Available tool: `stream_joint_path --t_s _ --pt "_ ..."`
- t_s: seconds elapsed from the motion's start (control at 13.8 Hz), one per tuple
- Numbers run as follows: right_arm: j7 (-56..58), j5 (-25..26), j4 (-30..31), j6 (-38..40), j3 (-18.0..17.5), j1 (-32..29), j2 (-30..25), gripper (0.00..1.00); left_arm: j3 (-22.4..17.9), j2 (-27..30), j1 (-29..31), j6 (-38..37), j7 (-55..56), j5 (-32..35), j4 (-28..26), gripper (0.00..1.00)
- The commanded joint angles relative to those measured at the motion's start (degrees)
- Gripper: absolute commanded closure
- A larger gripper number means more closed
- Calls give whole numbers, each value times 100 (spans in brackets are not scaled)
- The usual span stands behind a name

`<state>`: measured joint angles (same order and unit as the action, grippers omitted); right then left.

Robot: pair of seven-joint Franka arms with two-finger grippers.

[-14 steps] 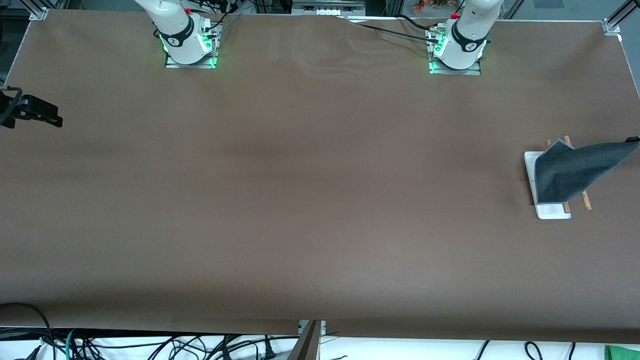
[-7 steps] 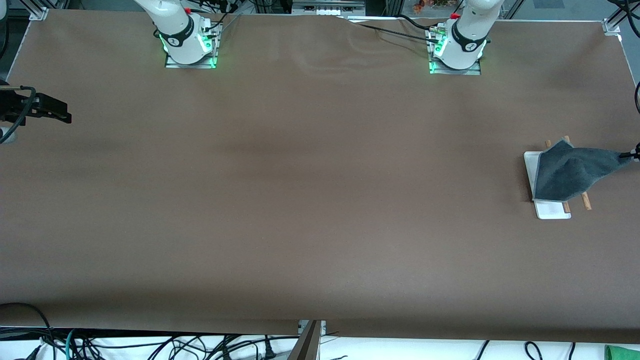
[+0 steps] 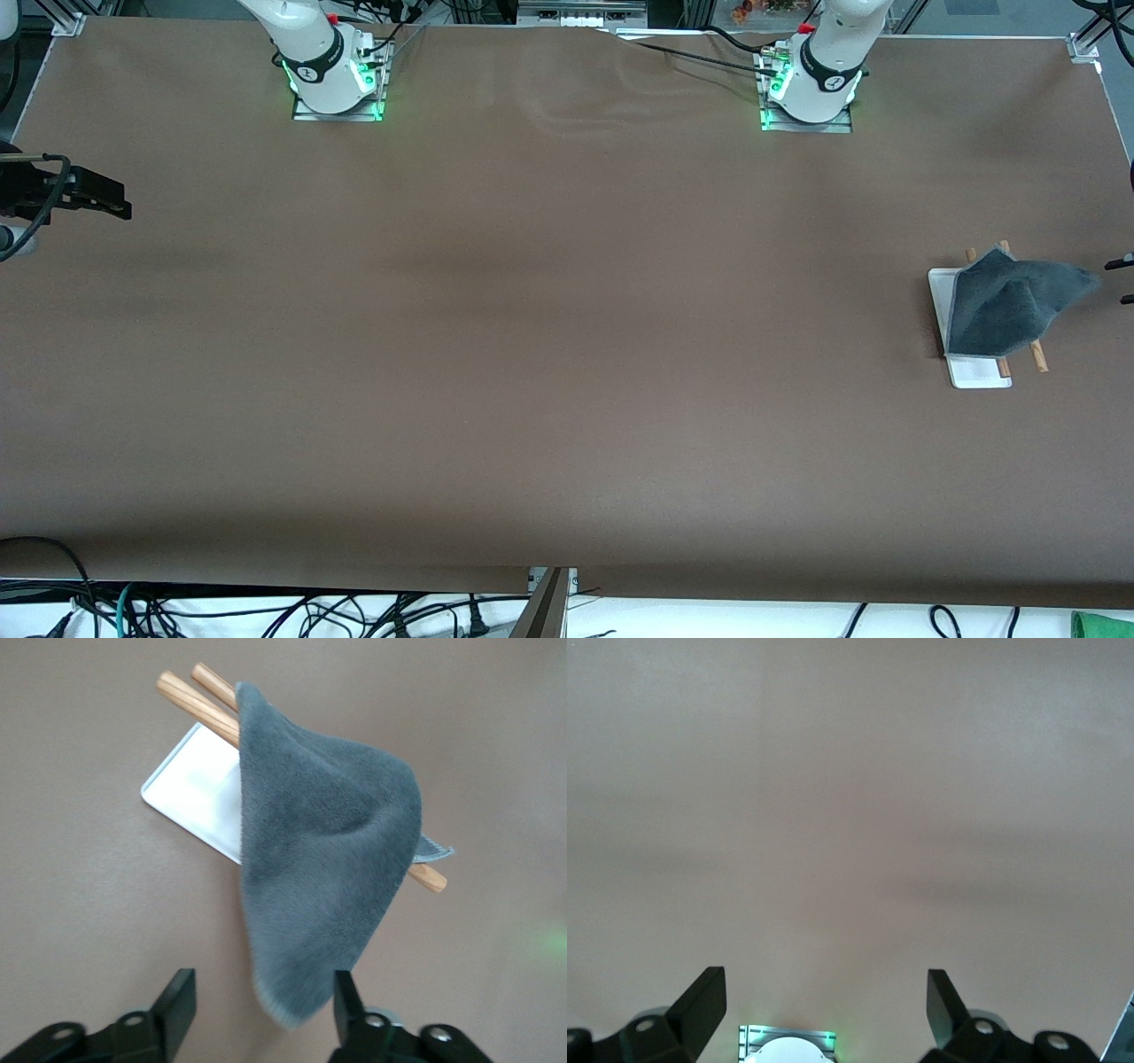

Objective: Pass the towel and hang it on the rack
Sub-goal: 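Lower the towel onto the dowels and open the left gripper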

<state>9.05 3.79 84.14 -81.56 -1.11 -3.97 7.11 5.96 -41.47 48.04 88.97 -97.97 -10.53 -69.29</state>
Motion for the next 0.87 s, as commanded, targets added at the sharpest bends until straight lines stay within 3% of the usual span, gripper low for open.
stream_joint_path --t_s 0.0,0.29,0.8 --pt "88 34 67 -9 -21 -34 -52 0 19 287 -84 -81 417 148 48 0" --pt "88 34 59 -36 -29 -34 -52 0 80 859 -802 -291 1804 1025 39 0" --pt "88 25 59 -53 -29 -25 -52 0 115 1545 -2138 -1074 4792 1124 -14 0"
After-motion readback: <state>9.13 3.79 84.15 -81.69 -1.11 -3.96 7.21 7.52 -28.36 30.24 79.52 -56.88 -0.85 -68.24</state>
